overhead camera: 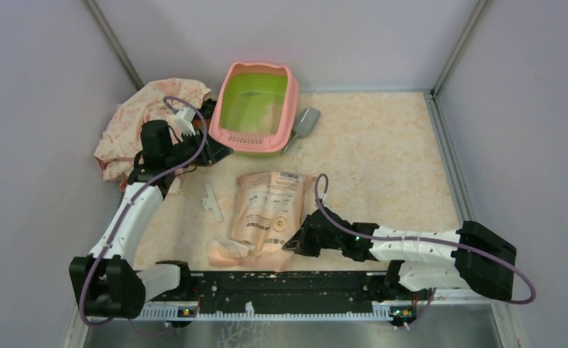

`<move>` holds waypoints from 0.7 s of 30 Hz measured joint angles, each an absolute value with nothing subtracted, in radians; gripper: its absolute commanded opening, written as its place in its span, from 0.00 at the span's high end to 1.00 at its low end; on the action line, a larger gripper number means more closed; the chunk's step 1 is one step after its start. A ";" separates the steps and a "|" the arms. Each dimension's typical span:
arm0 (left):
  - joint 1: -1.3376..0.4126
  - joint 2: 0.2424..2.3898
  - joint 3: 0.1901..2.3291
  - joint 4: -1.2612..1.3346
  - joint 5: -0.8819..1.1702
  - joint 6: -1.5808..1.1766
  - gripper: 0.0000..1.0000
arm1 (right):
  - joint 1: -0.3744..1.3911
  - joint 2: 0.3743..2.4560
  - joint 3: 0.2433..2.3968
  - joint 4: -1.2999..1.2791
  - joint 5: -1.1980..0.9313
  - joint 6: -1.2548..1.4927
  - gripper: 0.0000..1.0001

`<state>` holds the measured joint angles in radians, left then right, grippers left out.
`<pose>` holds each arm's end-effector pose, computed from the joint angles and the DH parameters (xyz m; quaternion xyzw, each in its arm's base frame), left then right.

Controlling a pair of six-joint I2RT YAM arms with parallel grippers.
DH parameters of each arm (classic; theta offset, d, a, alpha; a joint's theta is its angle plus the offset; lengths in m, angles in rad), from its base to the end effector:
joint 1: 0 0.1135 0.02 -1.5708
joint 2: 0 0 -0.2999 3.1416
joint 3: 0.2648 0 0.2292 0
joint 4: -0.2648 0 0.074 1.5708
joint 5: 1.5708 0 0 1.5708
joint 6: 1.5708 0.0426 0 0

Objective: Fill the litter box with clean litter
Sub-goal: Adjust the cat litter bag at the center of the board.

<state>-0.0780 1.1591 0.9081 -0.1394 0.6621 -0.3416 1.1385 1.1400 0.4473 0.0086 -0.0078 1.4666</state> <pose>0.2259 -0.0439 0.3506 0.0761 0.8027 -0.3737 0.4585 0.0808 0.1760 0.2172 0.1459 0.8915 0.4146 0.1103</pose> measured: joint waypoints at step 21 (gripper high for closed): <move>-0.078 1.100 0.971 -0.268 0.595 -0.321 0.49 | 0.856 1.164 0.756 -0.076 -0.131 1.363 1.00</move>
